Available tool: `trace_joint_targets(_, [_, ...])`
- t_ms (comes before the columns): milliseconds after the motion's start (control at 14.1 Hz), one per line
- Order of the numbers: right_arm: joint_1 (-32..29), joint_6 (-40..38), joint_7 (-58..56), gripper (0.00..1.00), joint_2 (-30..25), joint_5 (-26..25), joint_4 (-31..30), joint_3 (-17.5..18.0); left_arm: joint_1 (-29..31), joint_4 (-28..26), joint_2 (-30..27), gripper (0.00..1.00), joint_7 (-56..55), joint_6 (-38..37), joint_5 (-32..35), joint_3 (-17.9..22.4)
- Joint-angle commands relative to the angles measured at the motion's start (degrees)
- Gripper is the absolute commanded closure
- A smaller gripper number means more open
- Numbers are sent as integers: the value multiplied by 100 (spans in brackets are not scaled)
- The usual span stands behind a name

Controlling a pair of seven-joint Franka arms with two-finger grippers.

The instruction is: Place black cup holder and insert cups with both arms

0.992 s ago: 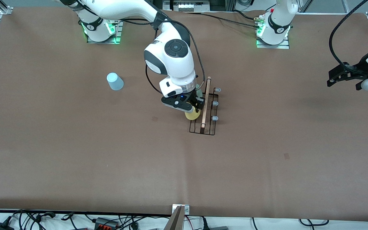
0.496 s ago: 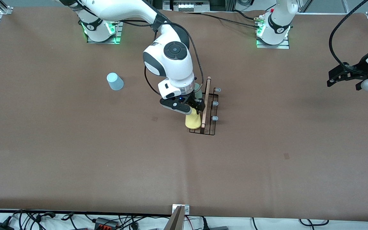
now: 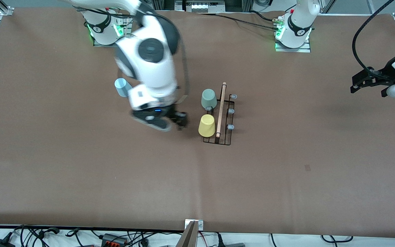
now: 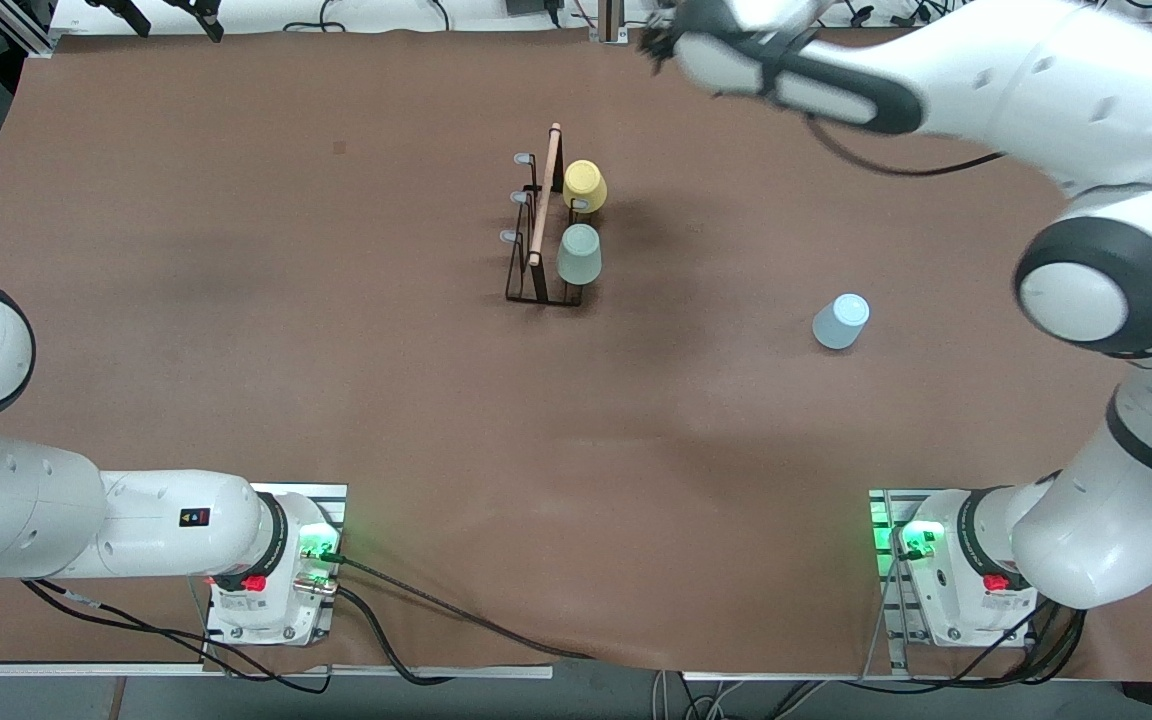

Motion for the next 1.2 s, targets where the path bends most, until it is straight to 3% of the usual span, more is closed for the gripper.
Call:
trace_joint_targets(0, [-851,-540,-1306,0,-787,395,-437,79,-8,152,79,0,104,-53,-81,33])
trace_joint_targets(283, [-2275,-1138,-3363,0,-1605,528,-701,79,10,152,79,0,104,-53,-81,24])
trace_joint_targets(425, [-2680,-1516,-3823,0,-1807,555,-692,-17,1,152,79,0,104,-53,-81,24])
trace_joint_targets(638, [-2779,-1981,-4430,0,-2028,712,-701,-377,10,152,79,0,104,-44,-81,24])
trace_joint_targets(850, [-2779,-2194,-5017,0,-2115,1449,-893,-729,19,152,79,0,104,-53,-72,33])
trace_joint_targets(1133, [-2744,-2177,-5846,0,-2239,1390,-1053,-782,27,152,79,0,104,-53,-81,24])
